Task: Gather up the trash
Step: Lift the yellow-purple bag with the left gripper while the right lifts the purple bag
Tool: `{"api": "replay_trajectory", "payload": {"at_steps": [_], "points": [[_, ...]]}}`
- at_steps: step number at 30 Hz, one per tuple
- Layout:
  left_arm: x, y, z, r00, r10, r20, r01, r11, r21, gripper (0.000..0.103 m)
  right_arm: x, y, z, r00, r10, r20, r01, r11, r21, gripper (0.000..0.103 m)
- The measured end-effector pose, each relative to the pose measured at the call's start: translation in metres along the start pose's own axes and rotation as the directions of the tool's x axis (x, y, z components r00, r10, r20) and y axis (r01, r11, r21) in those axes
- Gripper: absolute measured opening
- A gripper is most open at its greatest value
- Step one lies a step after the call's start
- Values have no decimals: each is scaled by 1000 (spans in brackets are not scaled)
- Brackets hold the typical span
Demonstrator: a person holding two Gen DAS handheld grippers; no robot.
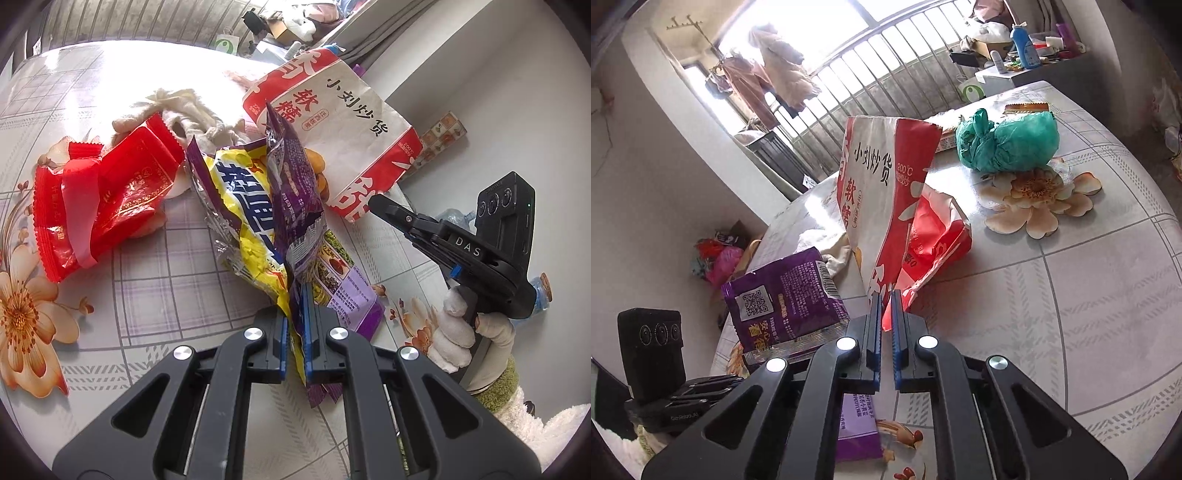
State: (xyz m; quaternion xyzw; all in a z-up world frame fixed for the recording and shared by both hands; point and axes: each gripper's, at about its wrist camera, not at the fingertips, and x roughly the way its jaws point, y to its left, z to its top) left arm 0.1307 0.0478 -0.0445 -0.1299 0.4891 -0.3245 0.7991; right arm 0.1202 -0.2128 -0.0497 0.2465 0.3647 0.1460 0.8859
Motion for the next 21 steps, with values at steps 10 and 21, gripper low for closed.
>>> {"api": "replay_trajectory", "payload": {"at_steps": [10, 21], "points": [[2, 0, -1, 1000, 0, -5, 0, 1000, -1, 5, -42, 3, -11, 999, -17, 33, 18, 999, -38, 6], [5, -1, 0, 1000, 13, -9, -13, 1000, -5, 5, 0, 9, 12, 999, -24, 29, 26, 998, -53, 46]]}}
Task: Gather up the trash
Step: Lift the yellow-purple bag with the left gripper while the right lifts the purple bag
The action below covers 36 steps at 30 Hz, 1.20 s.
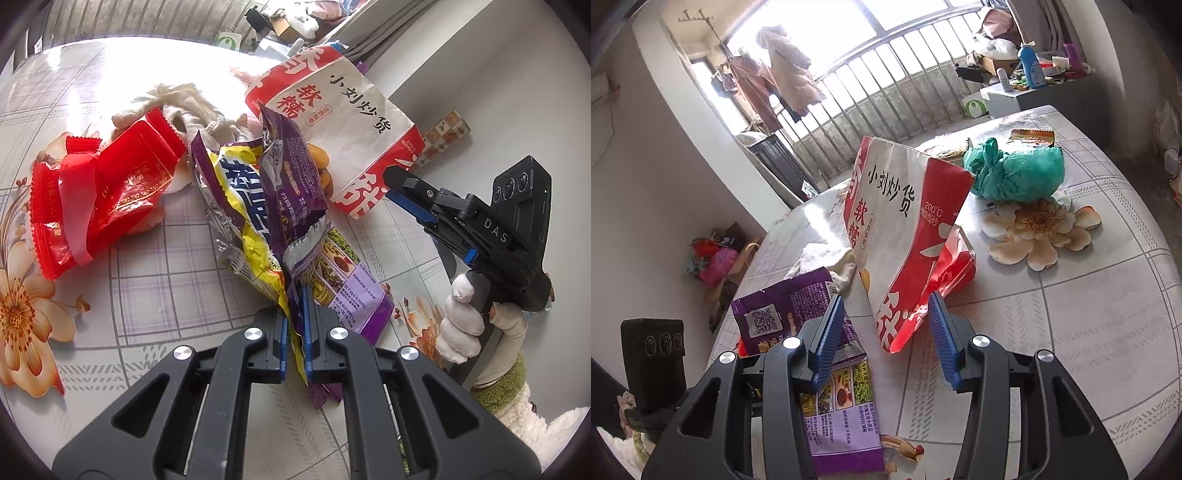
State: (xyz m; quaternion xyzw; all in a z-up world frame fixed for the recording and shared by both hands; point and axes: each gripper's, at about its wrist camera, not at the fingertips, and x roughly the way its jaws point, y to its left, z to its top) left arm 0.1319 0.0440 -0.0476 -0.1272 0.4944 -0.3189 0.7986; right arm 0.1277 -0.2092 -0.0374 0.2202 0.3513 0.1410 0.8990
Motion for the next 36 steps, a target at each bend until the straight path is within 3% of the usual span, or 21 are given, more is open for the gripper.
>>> {"api": "replay_trajectory", "payload": {"at_steps": [3, 4, 7, 20, 22, 27, 36], "points": [[1, 0, 0, 1000, 2, 0, -2, 1000, -2, 5, 16, 0, 0, 999, -8, -53, 8, 1000, 12, 21], [1, 0, 0, 1000, 2, 0, -2, 1000, -3, 5, 19, -2, -1, 998, -4, -68, 5, 1000, 23, 7], [1, 0, 0, 1000, 3, 0, -3, 1000, -2, 5, 11, -5, -6, 998, 20, -62, -17, 999, 47, 4], [3, 1, -1, 1000, -4, 0, 4, 1000, -5, 5, -76, -5, -52, 997, 20, -73, -14, 996, 89, 5], [3, 2, -1, 1000, -5, 0, 5, 1000, -8, 5, -76, -7, -57, 998, -5, -63, 11, 995, 99, 8], [3, 3, -2, 1000, -4, -6, 4, 1000, -9, 5, -67, -8, -59, 999, -24, -48, 29, 993, 112, 28], [4, 2, -2, 1000, 0, -3, 0, 1000, -11, 5, -49, -3, -67, 997, -44, -66, 51, 994, 101, 29]]}}
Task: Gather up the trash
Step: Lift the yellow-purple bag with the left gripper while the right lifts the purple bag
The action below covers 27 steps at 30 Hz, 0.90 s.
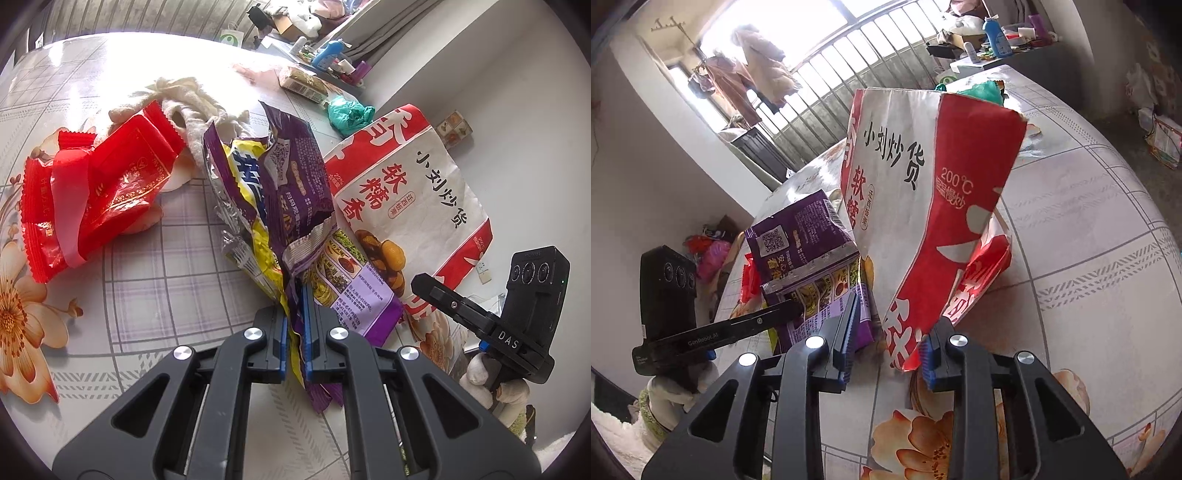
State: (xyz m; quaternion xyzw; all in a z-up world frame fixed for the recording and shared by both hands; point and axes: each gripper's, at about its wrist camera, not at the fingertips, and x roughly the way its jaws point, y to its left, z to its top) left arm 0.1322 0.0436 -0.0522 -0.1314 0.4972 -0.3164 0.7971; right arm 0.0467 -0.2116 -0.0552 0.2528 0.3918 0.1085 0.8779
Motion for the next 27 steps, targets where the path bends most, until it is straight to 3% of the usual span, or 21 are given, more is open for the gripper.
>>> {"api": "replay_trajectory", "payload": {"at_steps": [10, 27], "points": [[-1, -4, 1, 1000, 11, 0, -11, 1000, 9, 5, -1, -7, -2, 999, 47, 1, -47, 998, 46, 6], [-47, -47, 13, 993, -59, 101, 47, 993, 111, 0, -54, 4, 4, 980, 141, 138, -145, 989, 15, 3]]}}
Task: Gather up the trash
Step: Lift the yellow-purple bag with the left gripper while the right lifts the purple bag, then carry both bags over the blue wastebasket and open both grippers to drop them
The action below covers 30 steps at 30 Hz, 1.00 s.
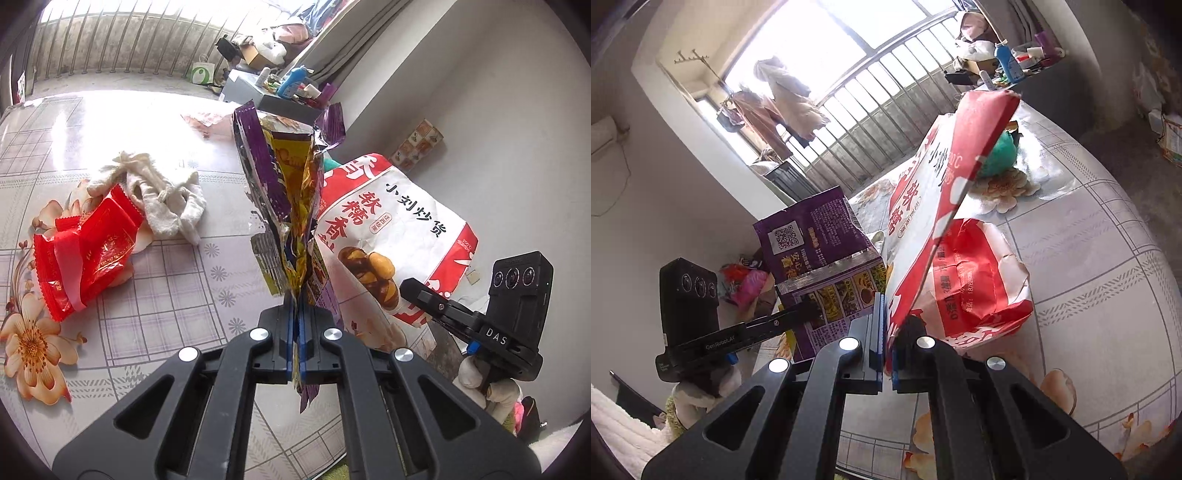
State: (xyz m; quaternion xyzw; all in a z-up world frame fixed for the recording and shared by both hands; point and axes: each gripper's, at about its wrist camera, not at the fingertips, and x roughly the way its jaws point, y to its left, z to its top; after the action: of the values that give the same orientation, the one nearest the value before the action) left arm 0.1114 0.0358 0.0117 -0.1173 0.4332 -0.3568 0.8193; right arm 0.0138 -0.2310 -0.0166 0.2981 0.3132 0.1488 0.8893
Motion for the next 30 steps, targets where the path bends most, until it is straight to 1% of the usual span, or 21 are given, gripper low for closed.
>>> {"api": "replay_trajectory", "payload": {"at_steps": [4, 8, 11, 13, 15, 17, 20, 23, 25, 27, 30], "points": [[-7, -15, 8, 999, -30, 16, 29, 999, 21, 0, -20, 0, 2, 999, 11, 45, -11, 1000, -4, 3], [-9, -37, 18, 998, -63, 28, 61, 996, 64, 0, -42, -1, 5, 994, 12, 111, -12, 1000, -8, 3], [-3, -68, 27, 994, -108, 31, 104, 988, 118, 0, -70, -6, 9, 984, -5, 177, 5, 1000, -1, 3], [5, -91, 36, 989, -145, 26, 139, 977, 164, 0, -91, -13, 13, 973, -22, 231, 19, 1000, 14, 3], [16, -118, 45, 983, -181, 12, 174, 961, 216, 0, -116, -22, 16, 956, -53, 288, 46, 998, 33, 3], [34, -148, 52, 977, -214, -14, 210, 941, 266, 0, -142, -34, 18, 935, -92, 344, 76, 995, 59, 3], [66, -195, 58, 967, -245, -73, 255, 904, 344, 0, -179, -60, 19, 893, -160, 420, 118, 985, 125, 3], [107, -241, 57, 956, -248, -158, 292, 869, 399, 0, -208, -99, 17, 852, -227, 472, 124, 963, 238, 3], [139, -269, 55, 943, -250, -220, 324, 844, 428, 0, -223, -129, 9, 826, -274, 492, 115, 937, 329, 3], [172, -296, 49, 933, -230, -276, 339, 817, 467, 0, -230, -161, 3, 806, -317, 500, 96, 904, 418, 3], [231, -331, 32, 912, -182, -367, 360, 784, 505, 0, -235, -215, -8, 784, -388, 485, 70, 831, 552, 3]]}}
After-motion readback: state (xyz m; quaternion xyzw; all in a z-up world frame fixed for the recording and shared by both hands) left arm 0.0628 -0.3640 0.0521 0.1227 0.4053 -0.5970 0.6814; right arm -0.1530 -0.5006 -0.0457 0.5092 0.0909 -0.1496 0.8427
